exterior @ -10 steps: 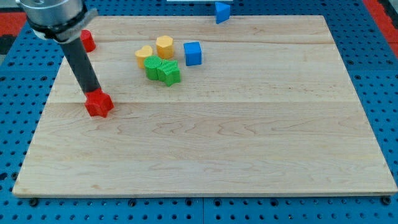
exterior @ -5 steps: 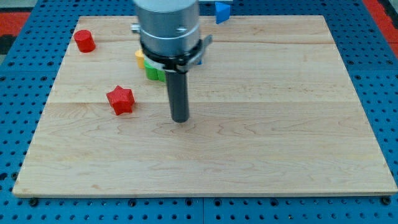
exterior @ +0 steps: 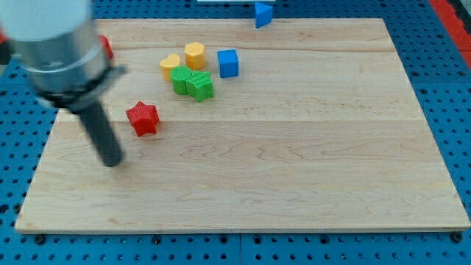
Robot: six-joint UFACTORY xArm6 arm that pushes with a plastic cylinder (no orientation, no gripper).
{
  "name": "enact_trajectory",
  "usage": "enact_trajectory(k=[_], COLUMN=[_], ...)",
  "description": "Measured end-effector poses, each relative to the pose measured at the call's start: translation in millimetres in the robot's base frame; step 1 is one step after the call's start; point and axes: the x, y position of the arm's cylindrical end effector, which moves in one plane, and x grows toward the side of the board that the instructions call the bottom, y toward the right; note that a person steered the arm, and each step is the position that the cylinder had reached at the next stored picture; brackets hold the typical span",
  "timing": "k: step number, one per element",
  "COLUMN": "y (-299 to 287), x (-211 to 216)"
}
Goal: Push red star to the group of blocks
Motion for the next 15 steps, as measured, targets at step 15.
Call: enact_trajectory(k=[15], y=[257.6], x=[-21.7])
